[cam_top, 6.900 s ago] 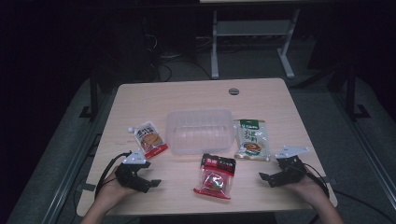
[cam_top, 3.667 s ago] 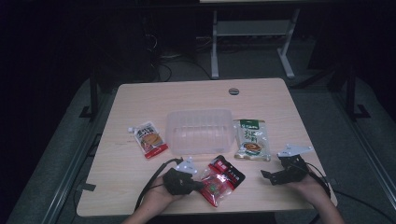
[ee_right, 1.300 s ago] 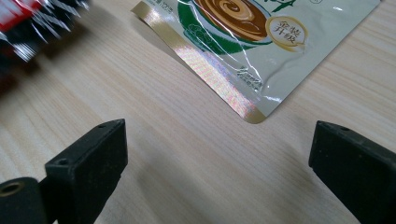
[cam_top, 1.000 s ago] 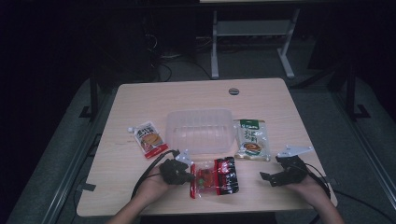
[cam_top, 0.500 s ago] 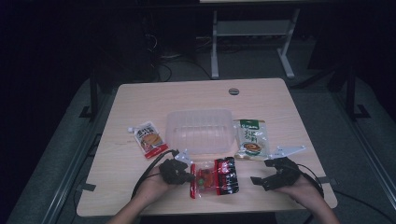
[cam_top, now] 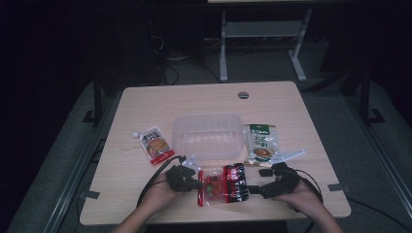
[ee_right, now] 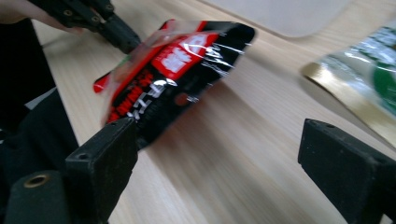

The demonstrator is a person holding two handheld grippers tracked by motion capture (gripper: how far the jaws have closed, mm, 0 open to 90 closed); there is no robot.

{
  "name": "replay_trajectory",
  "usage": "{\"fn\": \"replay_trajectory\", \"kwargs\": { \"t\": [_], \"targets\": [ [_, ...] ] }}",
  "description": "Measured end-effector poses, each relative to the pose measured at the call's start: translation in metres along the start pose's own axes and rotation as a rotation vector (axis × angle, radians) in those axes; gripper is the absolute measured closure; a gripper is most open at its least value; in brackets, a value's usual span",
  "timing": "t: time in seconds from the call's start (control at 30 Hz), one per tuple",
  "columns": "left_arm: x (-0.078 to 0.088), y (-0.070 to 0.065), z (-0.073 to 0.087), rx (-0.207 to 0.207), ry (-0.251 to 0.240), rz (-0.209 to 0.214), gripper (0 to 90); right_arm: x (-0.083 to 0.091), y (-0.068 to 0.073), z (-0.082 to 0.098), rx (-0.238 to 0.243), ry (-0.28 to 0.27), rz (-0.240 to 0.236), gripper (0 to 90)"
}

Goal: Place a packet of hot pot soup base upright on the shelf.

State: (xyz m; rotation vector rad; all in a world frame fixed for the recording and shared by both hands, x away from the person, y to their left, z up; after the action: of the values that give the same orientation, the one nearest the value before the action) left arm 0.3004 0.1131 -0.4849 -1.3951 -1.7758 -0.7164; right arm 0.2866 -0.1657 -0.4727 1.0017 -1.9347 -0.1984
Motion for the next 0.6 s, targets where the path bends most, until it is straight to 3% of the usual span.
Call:
{"fn": "replay_trajectory", "kwargs": {
  "t": [0.4,0.57,0.6],
  "targets": [
    [0.0,0.0,0.0,0.012,-0.005,-0.002,89.9,-0.022,0.011,-0.008,-0.038,0.029,-0.073,16.4],
    [0.0,0.0,0.001,0.011,-0.007,-0.001,89.8,-0.033,0.012,-0.014,-0.063,0.063,-0.097,22.9],
    [0.0,0.0,0.0,0.013,-0.006,-0.001,89.9,-0.036,0.014,-0.014,-0.066,0.074,-0.106,29.4]
  ]
}}
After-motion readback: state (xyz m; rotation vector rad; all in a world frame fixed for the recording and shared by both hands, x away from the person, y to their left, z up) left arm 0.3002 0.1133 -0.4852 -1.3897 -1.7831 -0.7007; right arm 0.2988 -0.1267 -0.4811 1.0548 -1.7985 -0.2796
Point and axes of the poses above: each handheld gripper's, and its own axes: x roughly backward along the jaws, z roughly out of its underside, y roughly to its left, the point moved 4 cm from there along -x, roughly forward along the jaws, and after that the axes turned 13 degrees about -x, right-handed, at the moved point
